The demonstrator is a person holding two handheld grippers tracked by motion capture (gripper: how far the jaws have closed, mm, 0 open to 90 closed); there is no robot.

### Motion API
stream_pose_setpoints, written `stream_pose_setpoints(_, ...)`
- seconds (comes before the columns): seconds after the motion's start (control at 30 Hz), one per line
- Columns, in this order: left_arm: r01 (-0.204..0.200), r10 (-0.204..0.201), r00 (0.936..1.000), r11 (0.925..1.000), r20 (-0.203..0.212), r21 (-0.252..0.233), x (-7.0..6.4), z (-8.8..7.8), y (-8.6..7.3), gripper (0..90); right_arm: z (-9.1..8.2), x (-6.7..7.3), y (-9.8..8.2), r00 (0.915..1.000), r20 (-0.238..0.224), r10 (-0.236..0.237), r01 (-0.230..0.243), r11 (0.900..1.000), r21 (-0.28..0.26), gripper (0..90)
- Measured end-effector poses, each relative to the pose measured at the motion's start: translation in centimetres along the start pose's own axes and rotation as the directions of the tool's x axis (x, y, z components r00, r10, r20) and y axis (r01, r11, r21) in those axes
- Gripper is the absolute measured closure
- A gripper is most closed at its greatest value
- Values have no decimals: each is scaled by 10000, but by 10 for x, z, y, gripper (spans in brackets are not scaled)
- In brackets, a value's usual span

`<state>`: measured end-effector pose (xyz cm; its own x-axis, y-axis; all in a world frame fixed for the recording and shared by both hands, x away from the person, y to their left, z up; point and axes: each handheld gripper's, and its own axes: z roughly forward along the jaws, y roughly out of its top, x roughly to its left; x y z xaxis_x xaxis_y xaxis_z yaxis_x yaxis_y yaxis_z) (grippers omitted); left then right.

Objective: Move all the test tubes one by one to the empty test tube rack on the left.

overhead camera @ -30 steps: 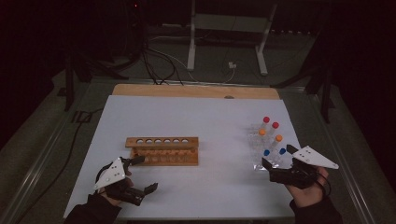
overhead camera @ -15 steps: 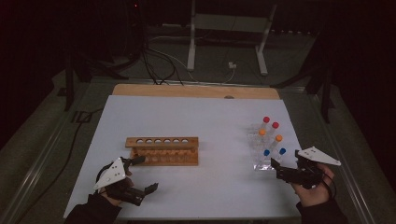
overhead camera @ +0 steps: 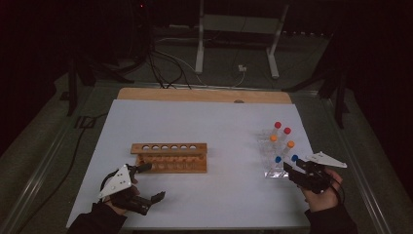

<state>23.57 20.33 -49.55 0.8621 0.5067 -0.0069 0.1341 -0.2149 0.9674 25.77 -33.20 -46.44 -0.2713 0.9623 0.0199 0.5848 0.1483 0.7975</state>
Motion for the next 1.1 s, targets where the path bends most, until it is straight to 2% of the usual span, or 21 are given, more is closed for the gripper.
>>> stream_pose_setpoints(0.07,-14,14,10000,10000,2,3,0,0,0,4,2,1,0,9998,176,8,-9,10000,74,539)
stream_pose_setpoints(0.13,-12,12,10000,10000,11,-2,0,0,0,4,3,-1,0,10000,55,55,-55,10000,25,610)
stream_pose_setpoints(0.2,-8,8,10000,10000,10,-7,0,0,0,4,5,-1,1,9999,68,111,-112,9999,39,651)
stream_pose_setpoints(0.3,-32,32,10000,10000,3,-8,0,0,0,4,7,-2,1,9997,162,188,-189,9998,93,760)
stream_pose_setpoints(0.43,-24,24,10000,10000,2,1,0,0,0,4,6,-3,1,9993,219,300,-303,9995,103,773)
stream_pose_setpoints(0.47,-33,33,10000,10000,13,-5,0,0,0,4,6,-3,1,9994,281,191,-194,9998,85,775)
stream_pose_setpoints(0.67,-34,34,10000,10000,-5,-5,0,0,0,4,-2,-3,5,9994,310,132,-123,9995,-294,776)
stream_pose_setpoints(1.1,-48,48,10000,10000,-34,3,0,0,0,4,-35,5,20,9982,537,-254,323,9908,-1314,776)
